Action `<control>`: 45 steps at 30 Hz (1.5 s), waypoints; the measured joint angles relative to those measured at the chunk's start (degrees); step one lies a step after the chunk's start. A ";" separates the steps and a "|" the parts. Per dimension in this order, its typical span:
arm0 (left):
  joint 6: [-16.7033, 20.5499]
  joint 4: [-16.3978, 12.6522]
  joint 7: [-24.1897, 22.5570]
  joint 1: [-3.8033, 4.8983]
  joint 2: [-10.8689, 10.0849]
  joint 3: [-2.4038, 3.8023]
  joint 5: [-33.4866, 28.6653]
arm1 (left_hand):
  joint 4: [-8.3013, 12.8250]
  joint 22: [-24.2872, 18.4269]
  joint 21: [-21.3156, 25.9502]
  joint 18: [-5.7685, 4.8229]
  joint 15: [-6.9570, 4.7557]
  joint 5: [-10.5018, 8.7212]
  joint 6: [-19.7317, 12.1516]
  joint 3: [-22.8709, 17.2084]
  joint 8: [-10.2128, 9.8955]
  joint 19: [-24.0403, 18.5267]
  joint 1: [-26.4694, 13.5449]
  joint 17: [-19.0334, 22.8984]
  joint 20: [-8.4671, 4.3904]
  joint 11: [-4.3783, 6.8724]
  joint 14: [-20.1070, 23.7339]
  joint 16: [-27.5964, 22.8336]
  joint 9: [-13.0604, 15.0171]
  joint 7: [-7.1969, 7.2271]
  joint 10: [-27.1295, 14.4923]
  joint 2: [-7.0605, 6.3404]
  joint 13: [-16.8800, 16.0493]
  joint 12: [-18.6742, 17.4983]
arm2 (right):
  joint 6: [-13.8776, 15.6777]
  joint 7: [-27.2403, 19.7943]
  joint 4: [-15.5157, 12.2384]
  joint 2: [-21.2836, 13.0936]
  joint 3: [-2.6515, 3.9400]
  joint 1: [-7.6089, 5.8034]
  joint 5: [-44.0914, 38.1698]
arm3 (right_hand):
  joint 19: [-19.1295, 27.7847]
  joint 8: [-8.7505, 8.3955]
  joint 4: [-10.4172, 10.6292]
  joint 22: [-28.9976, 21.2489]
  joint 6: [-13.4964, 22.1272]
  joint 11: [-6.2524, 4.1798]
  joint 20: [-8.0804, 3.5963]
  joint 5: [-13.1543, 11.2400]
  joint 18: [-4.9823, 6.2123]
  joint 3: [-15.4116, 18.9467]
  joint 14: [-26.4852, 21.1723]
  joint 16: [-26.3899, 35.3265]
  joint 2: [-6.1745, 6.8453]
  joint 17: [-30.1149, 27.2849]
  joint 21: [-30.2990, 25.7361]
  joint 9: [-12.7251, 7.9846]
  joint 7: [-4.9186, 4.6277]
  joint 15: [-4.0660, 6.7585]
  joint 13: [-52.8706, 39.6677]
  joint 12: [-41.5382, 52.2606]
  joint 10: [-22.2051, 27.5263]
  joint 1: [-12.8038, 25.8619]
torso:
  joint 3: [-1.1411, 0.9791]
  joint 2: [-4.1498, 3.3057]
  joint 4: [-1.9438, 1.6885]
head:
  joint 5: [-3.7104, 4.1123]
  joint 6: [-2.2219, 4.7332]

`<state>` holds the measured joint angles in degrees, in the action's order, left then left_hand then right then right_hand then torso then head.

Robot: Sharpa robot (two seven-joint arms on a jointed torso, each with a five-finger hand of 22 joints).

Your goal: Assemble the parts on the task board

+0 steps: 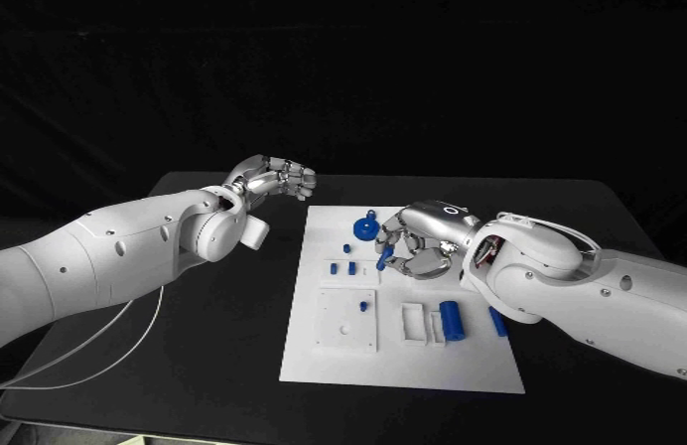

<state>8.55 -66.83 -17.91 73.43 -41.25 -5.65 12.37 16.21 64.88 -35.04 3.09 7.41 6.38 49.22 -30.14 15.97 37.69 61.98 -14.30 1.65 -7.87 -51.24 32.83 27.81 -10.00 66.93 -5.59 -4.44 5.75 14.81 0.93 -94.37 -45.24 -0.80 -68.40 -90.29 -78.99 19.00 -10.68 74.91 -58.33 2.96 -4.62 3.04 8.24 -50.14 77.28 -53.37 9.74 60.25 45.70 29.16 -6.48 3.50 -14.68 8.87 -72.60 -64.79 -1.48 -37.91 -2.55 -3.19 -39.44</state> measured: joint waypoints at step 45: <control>-0.22 0.02 0.08 0.00 0.80 0.01 -0.16 | 0.00 0.13 0.00 -0.11 0.00 0.00 -0.12 0.00 0.00 0.00 -0.20 -0.28 0.00 0.00 0.00 0.00 -0.05 0.12 0.00 0.19 0.00 0.00 | -2.78 -2.17 2.81 9.18 -4.89 4.57 -5.00 | 0.14 0.07 -1.94 0.02 -0.14 0.00 0.05 0.29 -0.01 0.51 0.11 -0.49 -1.03 -0.40 0.23 0.33 -0.19 0.11 -1.04 -0.29 0.00 0.41 | -0.05 -0.01 0.02 | -3.24 -1.63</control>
<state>8.33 -66.81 -17.83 73.43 -40.45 -5.64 12.21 16.21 65.01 -35.04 2.98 7.41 6.37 49.10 -30.14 15.97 37.69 61.78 -14.58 1.65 -7.87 -51.24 32.83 27.76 -9.88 66.93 -5.39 -4.44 5.75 12.03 -1.24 -91.56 -36.06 -5.69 -63.82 -95.28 -78.85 19.08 -12.62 74.93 -58.47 2.96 -4.57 3.33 8.23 -49.63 77.39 -53.87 8.71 59.85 45.93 29.49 -6.66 3.61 -15.72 8.57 -72.60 -64.39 -1.54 -37.92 -2.53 -6.43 -41.07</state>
